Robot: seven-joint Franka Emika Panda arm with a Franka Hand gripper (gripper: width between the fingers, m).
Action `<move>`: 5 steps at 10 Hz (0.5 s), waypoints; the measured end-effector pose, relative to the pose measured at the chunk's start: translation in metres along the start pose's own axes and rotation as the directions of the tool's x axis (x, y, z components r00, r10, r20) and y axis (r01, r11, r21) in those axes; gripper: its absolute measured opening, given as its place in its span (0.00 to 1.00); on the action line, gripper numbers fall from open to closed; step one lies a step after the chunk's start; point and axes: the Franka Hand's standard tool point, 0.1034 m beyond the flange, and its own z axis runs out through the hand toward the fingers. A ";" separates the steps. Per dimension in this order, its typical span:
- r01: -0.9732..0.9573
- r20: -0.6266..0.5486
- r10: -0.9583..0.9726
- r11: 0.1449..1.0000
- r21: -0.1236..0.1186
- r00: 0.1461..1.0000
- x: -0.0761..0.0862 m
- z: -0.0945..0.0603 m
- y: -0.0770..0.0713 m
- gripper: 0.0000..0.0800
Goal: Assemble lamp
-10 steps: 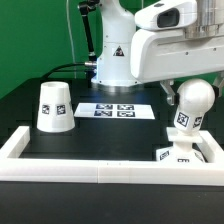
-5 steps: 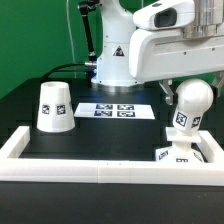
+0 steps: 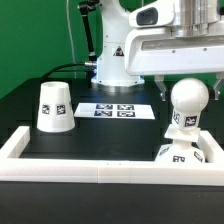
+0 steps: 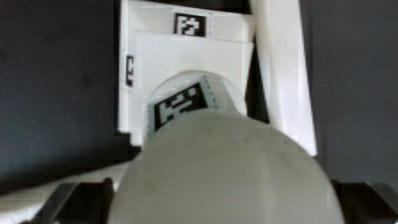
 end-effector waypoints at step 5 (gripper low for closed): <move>-0.299 -0.007 0.299 0.954 0.007 0.954 -0.002 0.000 -0.002 0.72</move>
Offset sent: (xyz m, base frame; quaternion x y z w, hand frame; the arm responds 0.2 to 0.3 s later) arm 0.0000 0.0000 0.0000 0.0000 0.0000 0.1296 0.9916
